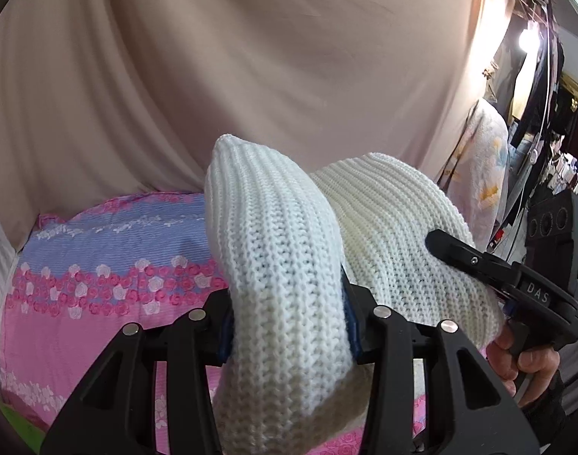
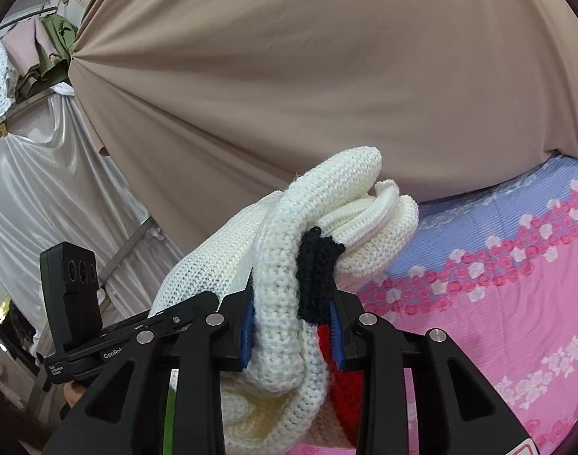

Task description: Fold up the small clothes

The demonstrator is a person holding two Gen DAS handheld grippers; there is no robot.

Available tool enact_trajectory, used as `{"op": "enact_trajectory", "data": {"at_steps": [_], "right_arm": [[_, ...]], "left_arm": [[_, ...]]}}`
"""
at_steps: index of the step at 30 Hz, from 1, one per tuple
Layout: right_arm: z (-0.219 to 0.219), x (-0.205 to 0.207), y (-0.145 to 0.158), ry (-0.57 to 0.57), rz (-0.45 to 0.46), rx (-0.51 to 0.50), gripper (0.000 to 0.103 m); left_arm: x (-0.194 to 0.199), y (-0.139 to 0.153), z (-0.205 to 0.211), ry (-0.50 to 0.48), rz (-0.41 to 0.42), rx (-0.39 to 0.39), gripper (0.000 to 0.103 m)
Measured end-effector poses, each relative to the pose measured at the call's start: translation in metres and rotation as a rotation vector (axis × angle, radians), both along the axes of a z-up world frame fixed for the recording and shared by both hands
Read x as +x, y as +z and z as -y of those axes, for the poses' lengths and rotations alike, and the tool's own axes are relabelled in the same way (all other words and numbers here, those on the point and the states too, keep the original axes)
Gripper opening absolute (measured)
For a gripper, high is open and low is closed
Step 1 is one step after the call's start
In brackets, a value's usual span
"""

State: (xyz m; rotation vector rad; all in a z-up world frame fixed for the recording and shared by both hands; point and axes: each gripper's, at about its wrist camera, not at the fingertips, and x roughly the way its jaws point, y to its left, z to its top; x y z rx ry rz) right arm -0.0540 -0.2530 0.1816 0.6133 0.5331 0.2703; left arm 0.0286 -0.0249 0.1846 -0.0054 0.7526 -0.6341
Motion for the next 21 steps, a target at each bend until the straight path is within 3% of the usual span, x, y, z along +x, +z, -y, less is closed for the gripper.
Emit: {"op": "enact_trajectory", "data": {"at_steps": [5,9,11,12,14,15,17,19,20,21], "right_arm": [[-0.015,0.017,-0.021,0.066,0.017,0.028,0.030],[-0.018,0.033,-0.066,0.126,-0.035,0.057,0.033],[-0.017,0.042,-0.110,0.136,-0.121,0.084,0.038],[-0.015,0.047,-0.143,0.121,-0.191,0.091,0.043],[-0.009,0.052,-0.199,0.044,-0.343,0.052,0.043],[-0.004,0.050,-0.227,-0.005,-0.445,0.036,0.042],[0.003,0.037,-0.248,-0.059,-0.516,0.050,0.041],[0.005,0.023,-0.239,-0.058,-0.476,0.076,0.044],[0.002,0.021,-0.232,-0.046,-0.454,0.073,0.048],[0.000,0.023,-0.227,-0.037,-0.444,0.070,0.059]], "left_arm": [[0.010,-0.024,-0.031,0.014,-0.012,-0.059,0.043],[0.020,-0.083,-0.053,0.032,-0.099,-0.115,0.049],[0.028,-0.149,-0.068,0.110,-0.200,-0.167,0.060],[0.029,-0.174,-0.072,0.149,-0.242,-0.171,0.059],[0.029,-0.235,-0.085,0.274,-0.383,-0.123,0.056],[0.023,-0.254,-0.095,0.317,-0.451,-0.146,0.055],[0.011,-0.253,-0.108,0.340,-0.447,-0.211,0.058],[0.005,-0.234,-0.109,0.333,-0.353,-0.192,0.065],[0.006,-0.227,-0.106,0.331,-0.314,-0.166,0.073],[0.010,-0.223,-0.101,0.329,-0.293,-0.144,0.076]]}}
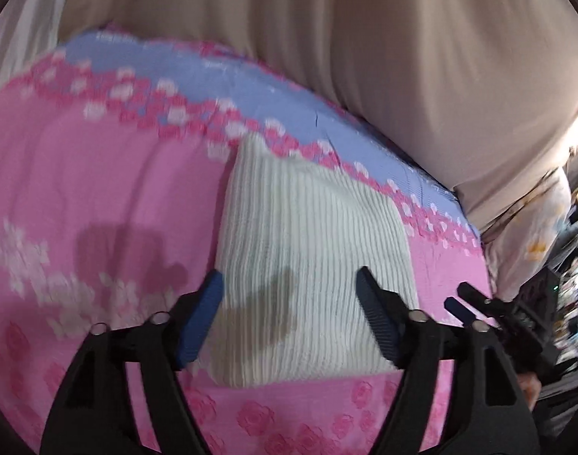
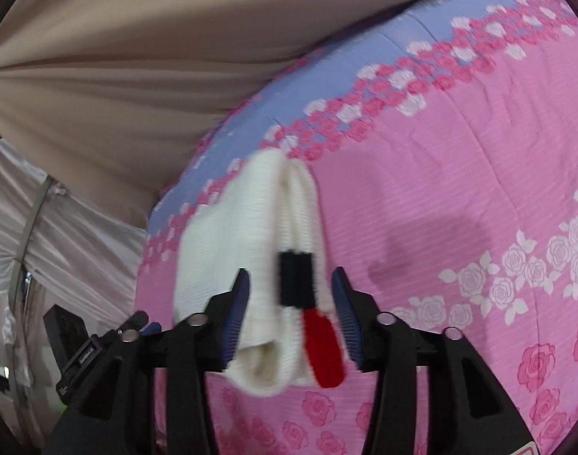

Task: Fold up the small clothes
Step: 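Lower the folded sweater onto the bedspread and open both tools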

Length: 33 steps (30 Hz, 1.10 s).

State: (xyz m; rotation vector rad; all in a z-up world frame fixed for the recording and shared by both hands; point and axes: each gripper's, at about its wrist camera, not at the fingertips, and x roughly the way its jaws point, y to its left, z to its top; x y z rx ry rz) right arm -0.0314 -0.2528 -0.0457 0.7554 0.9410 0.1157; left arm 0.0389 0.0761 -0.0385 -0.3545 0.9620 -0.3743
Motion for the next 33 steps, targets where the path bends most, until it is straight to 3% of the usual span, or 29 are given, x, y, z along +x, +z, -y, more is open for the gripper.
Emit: {"op": "enact_trajectory", "data": {"at_steps": [1,3,6,8,9,10,11,13,16,19,21,23,25,26,30,33], "right_arm": [[-0.004,0.004,0.002,0.009,0.007,0.000,0.065],[-0.015,0.022,-0.003,0.037,-0.008,0.006,0.066],[-0.031,0.050,-0.032,0.070,-0.111,-0.039,0.070],[-0.038,0.061,-0.059,0.079,-0.187,-0.049,0.070],[-0.039,0.064,-0.070,0.080,-0.207,-0.019,0.061],[-0.039,0.067,-0.077,0.081,-0.206,0.039,0.044],[-0.039,0.069,-0.077,0.074,-0.206,0.049,0.040],[-0.043,0.078,-0.056,0.098,-0.175,-0.012,0.031],[-0.047,0.080,-0.006,0.149,-0.045,-0.072,0.029],[-0.042,0.077,0.028,0.142,0.043,-0.101,0.029],[-0.039,0.076,0.020,0.142,0.023,-0.142,0.032],[-0.033,0.086,-0.015,0.143,-0.066,-0.172,0.035],[-0.021,0.088,-0.056,0.135,-0.190,-0.213,0.036],[-0.016,0.084,-0.058,0.121,-0.162,-0.173,0.036],[-0.026,0.058,0.004,0.126,-0.036,-0.263,0.033],[-0.049,0.032,0.029,0.203,0.030,-0.249,0.033]], "left_arm": [[0.004,0.000,0.004,-0.004,-0.001,0.011,0.080],[0.018,-0.012,0.012,-0.017,-0.036,0.020,0.082],[0.037,-0.056,0.010,0.014,-0.184,0.012,0.082],[0.042,-0.087,0.004,0.038,-0.290,-0.057,0.070],[0.044,-0.092,0.002,0.043,-0.303,-0.092,0.066],[0.046,-0.090,0.002,0.033,-0.297,-0.123,0.054],[0.047,-0.085,0.003,0.018,-0.291,-0.131,0.045],[0.048,-0.061,0.006,-0.015,-0.249,-0.152,0.041],[0.046,-0.021,0.012,-0.054,-0.145,-0.172,0.041],[0.051,-0.015,0.020,-0.059,-0.120,-0.166,0.042],[0.056,-0.034,0.028,-0.056,-0.144,-0.106,0.045],[0.059,-0.074,0.037,-0.044,-0.232,-0.003,0.048],[0.049,-0.079,0.033,-0.009,-0.200,-0.008,0.050],[0.047,-0.073,0.026,-0.003,-0.200,-0.012,0.049],[0.018,-0.030,0.017,0.001,-0.107,0.016,0.047],[0.007,-0.028,0.023,-0.008,-0.106,0.066,0.047]]}}
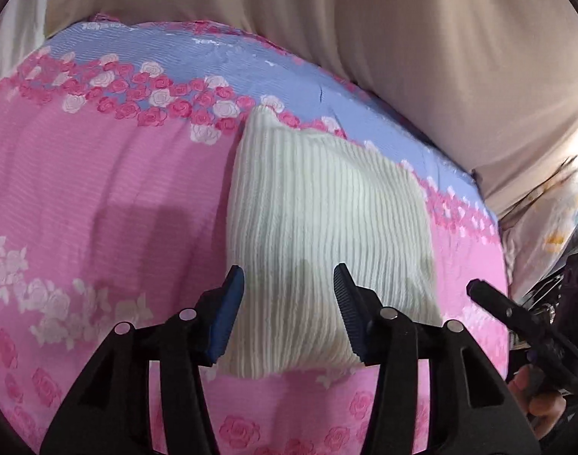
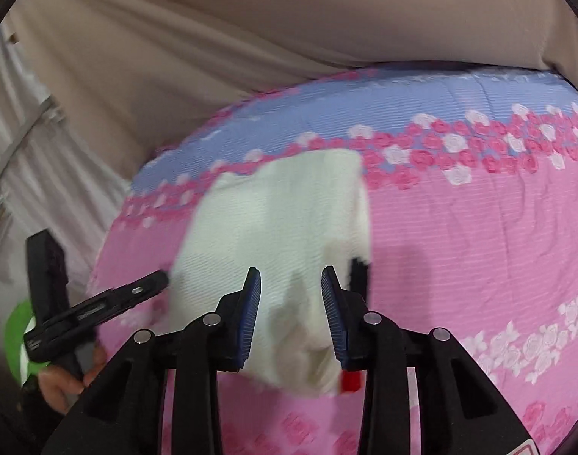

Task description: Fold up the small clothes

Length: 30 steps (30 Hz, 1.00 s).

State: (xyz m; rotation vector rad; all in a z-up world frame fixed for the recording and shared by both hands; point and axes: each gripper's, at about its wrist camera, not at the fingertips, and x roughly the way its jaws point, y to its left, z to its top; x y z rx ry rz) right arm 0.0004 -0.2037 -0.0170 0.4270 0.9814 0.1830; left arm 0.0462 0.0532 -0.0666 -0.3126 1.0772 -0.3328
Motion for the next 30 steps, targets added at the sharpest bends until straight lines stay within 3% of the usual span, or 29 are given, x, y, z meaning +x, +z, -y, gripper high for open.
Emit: {"op": "enact_trajectory", "data": {"at_steps": [3,4,6,7,9,12,15,18,20,22,24,28,30], "right_arm": [[-0.025,-0.010,-0.025,0.083,-0.055,0.015,0.026],[-0.030,-0.011,-0.040,0.097,-0.081,-0.022,0.013],[-0.027,-0.008,-0.070,0.087,-0.151,-0.099,0.000],[-0.017,-0.009,-0.079,0.059,-0.169,-0.098,0.000],[0.009,-0.014,-0.090,-0.001,-0.184,0.013,0.000],[0.017,-0.021,-0.076,-0.044,-0.183,0.076,0.000],[0.002,-0.029,-0.048,-0.012,-0.116,0.028,0.000],[-0.014,-0.022,-0.076,0.033,-0.183,-0.119,0.000],[-0.015,-0.022,-0.088,0.035,-0.208,-0.128,0.000],[-0.014,-0.028,-0.069,0.005,-0.186,-0.121,0.000],[-0.018,-0.041,-0.045,-0.016,-0.141,-0.148,0.004],[-0.029,-0.063,-0.015,-0.060,-0.065,-0.303,0.016],[-0.028,-0.071,-0.010,-0.092,-0.053,-0.334,0.026]], "left_arm": [[-0.001,-0.023,0.016,-0.029,-0.040,0.083,0.047],[-0.001,-0.030,0.017,-0.029,-0.053,0.103,0.047],[-0.001,-0.048,0.020,-0.027,-0.091,0.169,0.049],[0.001,-0.054,0.015,-0.019,-0.106,0.163,0.050],[0.000,-0.059,0.009,0.001,-0.125,0.135,0.050],[-0.007,-0.042,0.005,0.014,-0.101,0.132,0.049],[-0.014,-0.037,0.009,-0.010,-0.061,0.196,0.049],[-0.011,-0.055,0.006,0.000,-0.099,0.211,0.050],[-0.018,-0.045,0.003,0.009,-0.085,0.206,0.049],[-0.031,-0.026,0.004,0.012,-0.022,0.230,0.049],[-0.040,-0.011,0.012,0.017,0.033,0.274,0.057],[-0.058,0.010,0.025,0.043,0.125,0.387,0.084],[-0.063,0.014,0.031,0.061,0.149,0.421,0.088]]}}
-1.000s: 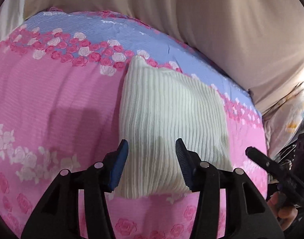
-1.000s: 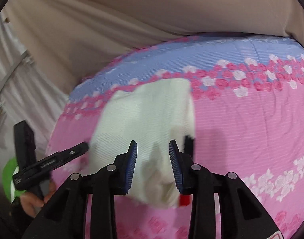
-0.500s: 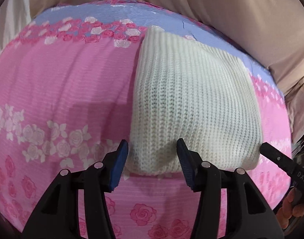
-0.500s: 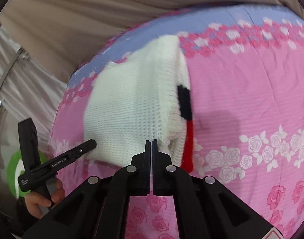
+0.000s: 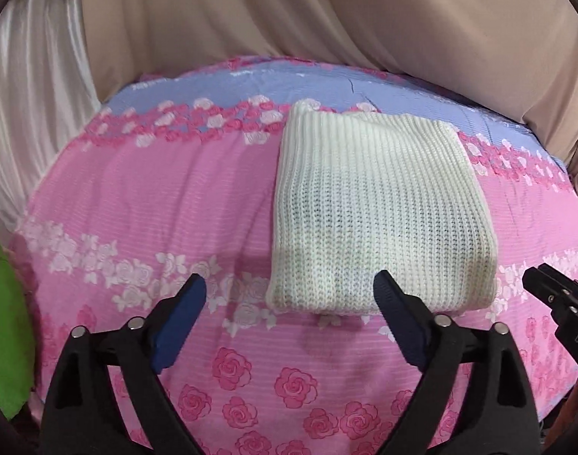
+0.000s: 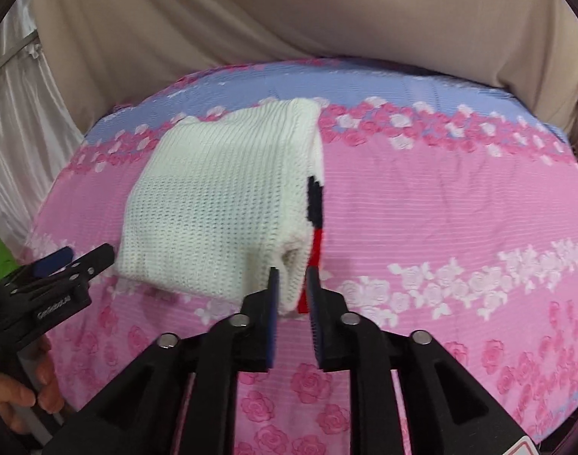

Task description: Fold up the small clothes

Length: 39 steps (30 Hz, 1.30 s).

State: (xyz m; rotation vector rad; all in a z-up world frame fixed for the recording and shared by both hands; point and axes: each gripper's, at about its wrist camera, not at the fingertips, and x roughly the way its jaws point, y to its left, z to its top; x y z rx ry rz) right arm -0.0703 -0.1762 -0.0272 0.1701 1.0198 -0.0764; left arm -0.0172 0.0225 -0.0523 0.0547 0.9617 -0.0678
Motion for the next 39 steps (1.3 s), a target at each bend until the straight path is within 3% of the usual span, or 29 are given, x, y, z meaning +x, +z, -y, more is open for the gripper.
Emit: {"op": "enact_trajectory", "data": {"at_steps": [1,3,7,16,39], "right_arm": [[0.001,-0.002,0.000,-0.018,0.004,-0.006,0.035],[0.006,-0.004,-0.005,-0.046,-0.013,0.004,0.040],[0.009,-0.010,-0.019,-0.101,-0.071,0.018,0.041],[-0.008,-0.019,-0.018,-0.079,-0.036,-0.037,0.048],[-0.033,-0.012,-0.021,-0.018,-0.037,-0.082,0.049]], "left_arm": [[0.000,0.000,0.001,0.005,0.004,0.005,0.089],[0.002,-0.004,0.005,0.012,-0.008,0.012,0.091],[0.001,-0.016,0.008,0.035,-0.041,0.013,0.091],[-0.005,-0.025,0.010,0.056,-0.056,0.028,0.091],[-0.008,-0.024,0.024,0.010,-0.033,0.087,0.091]]}}
